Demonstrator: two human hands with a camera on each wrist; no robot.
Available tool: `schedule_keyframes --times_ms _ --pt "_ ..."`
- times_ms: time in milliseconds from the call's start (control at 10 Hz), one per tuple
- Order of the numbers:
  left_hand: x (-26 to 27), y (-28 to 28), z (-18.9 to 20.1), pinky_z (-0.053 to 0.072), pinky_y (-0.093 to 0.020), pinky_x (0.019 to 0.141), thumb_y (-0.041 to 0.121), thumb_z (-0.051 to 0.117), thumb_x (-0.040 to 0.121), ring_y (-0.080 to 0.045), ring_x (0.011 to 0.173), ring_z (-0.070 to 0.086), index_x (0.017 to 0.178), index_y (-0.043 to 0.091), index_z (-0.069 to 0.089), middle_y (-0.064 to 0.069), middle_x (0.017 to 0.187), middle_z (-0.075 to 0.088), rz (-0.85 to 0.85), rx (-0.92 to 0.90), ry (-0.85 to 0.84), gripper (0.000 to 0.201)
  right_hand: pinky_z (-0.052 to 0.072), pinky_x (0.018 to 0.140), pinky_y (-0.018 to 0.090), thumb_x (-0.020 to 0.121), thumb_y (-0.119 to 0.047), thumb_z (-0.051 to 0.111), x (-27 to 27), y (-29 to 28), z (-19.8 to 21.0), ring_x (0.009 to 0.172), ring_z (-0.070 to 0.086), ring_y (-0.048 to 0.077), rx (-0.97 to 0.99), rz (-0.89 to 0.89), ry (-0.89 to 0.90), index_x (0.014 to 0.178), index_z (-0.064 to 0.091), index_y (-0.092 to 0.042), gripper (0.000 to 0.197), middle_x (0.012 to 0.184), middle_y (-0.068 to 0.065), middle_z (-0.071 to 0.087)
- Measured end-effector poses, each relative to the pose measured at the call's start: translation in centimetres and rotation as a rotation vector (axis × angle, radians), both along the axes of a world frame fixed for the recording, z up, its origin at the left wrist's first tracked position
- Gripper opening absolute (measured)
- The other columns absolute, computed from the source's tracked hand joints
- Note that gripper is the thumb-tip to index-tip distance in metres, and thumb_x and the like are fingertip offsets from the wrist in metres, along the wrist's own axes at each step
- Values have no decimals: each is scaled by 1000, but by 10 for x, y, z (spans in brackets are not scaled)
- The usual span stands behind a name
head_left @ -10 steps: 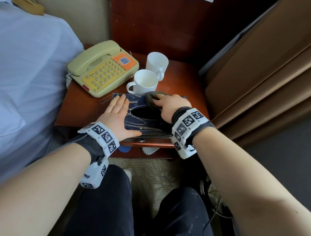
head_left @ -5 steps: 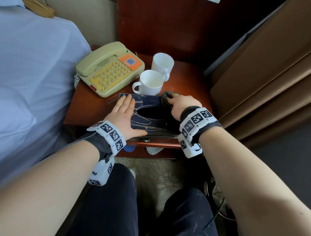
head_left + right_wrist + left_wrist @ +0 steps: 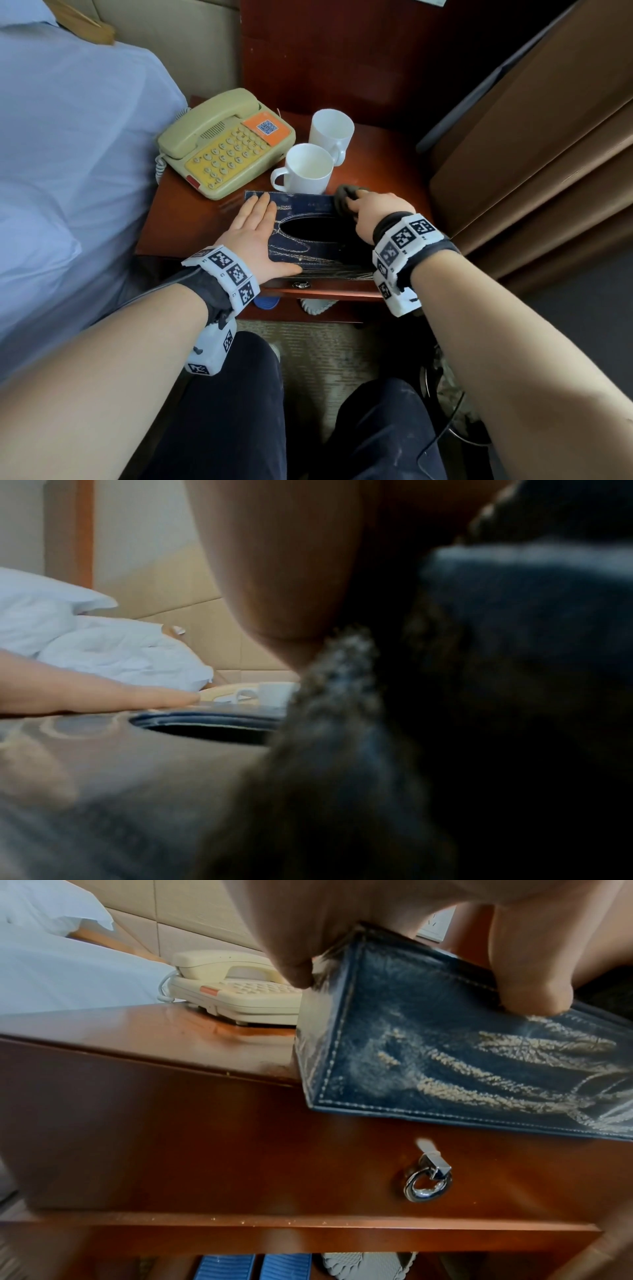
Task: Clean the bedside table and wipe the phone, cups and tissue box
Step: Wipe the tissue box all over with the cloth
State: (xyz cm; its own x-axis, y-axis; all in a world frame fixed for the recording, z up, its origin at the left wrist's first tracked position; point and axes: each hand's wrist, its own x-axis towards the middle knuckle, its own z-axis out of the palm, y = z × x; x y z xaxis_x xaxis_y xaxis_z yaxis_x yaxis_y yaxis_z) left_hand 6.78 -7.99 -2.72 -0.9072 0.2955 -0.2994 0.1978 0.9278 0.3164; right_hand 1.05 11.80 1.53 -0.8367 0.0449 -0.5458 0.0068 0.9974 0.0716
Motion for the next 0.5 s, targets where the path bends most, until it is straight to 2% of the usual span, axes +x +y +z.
schedule_keyframes --times_ms 100,200,300,400,500 --pt "0 0 1 -8 -27 118 67 55 75 -14 144 -20 148 12 -9 1 156 -20 -1 -5 -1 112 39 105 38 93 -23 42 5 16 1 128 42 29 -88 76 110 137 38 -34 46 145 -2 38" --pt "-1 -1 -1 -7 -28 118 67 55 75 -15 144 -19 149 12 -9 1 156 -19 -3 -11 7 112 36 106 36 93 -18 41 20 48 7 129 39 30 -98 74 248 136 38 -37 47 150 -6 31" --pt "0 2 -1 -8 -28 118 67 55 75 -15 144 -19 149 11 -8 0 157 -18 -3 -17 9 112 32 109 33 94 -18 40 50 62 -1 131 35 29 -64 123 165 138 35 -39 50 154 -11 21" --pt "0 2 0 -8 -28 118 67 56 75 -15 144 -19 149 11 -8 1 156 -18 6 -26 11 112 30 107 25 92 -15 42 94 62 -12 128 38 25 -197 268 210 135 41 -42 50 152 -18 22" --pt "1 2 0 -8 -28 118 67 55 75 -15 144 -19 149 11 -8 0 157 -18 4 -26 13 112 22 110 21 89 -9 49 108 73 -6 134 37 16 -353 314 210 129 53 -33 46 148 -13 35"
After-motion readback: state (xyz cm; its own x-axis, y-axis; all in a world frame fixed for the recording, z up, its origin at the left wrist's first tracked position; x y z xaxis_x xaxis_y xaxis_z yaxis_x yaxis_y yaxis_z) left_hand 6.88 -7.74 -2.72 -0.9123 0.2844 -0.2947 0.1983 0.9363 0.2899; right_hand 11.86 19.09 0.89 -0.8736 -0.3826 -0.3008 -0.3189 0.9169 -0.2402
